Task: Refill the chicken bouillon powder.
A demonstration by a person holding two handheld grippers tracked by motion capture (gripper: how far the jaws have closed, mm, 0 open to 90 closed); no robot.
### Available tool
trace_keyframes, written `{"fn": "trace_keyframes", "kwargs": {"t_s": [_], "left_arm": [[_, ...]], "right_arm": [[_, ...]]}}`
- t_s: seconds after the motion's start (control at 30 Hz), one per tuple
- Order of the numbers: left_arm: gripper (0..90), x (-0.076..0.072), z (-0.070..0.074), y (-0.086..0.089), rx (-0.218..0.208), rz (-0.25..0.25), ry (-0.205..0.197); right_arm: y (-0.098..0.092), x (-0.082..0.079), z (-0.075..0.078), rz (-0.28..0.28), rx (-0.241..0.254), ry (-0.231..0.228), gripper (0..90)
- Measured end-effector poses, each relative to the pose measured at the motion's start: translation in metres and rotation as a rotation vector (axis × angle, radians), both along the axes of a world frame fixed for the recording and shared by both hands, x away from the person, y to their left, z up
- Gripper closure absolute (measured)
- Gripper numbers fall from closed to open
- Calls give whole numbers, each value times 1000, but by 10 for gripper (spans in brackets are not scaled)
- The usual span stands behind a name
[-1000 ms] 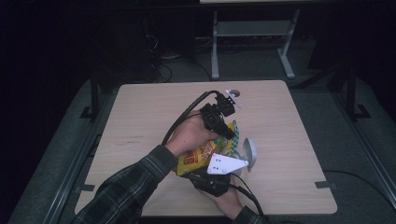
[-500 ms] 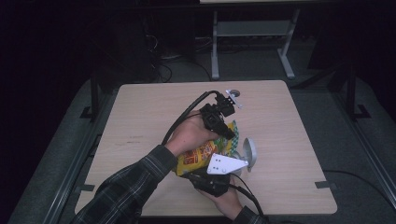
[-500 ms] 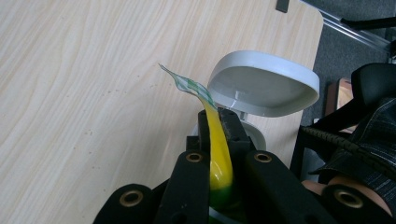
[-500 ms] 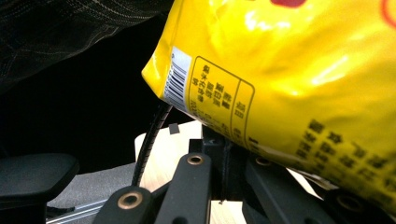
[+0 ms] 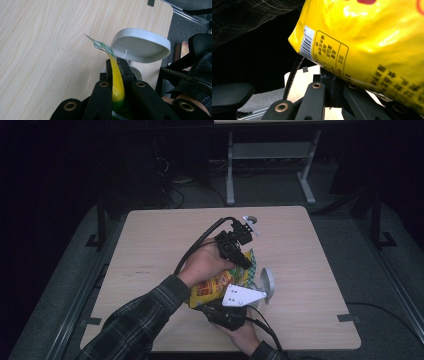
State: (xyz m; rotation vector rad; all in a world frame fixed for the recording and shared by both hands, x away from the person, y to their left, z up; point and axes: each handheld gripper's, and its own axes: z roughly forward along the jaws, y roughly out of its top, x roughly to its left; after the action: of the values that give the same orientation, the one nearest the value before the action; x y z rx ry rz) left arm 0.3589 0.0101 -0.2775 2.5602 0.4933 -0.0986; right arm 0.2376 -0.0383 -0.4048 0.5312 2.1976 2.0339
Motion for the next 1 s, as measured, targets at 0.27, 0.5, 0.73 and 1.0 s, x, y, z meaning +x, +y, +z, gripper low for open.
{"fn": "trace_keyframes", "kwargs": {"t_s": [0.27, 0.5, 0.73, 1.0], "left_arm": [[897, 0, -1, -1, 1, 1, 1], [897, 0, -1, -2, 3, 1, 1], [897, 1, -1, -2, 4, 1, 2], [897, 2, -2, -3, 8, 0, 6]], "right_arm": [[0, 0, 0, 1, 0, -1, 900], [0, 0, 0, 1, 1, 0, 900], [0, 0, 0, 1, 2, -1, 900], [0, -1, 0, 0, 4, -1, 900]]}}
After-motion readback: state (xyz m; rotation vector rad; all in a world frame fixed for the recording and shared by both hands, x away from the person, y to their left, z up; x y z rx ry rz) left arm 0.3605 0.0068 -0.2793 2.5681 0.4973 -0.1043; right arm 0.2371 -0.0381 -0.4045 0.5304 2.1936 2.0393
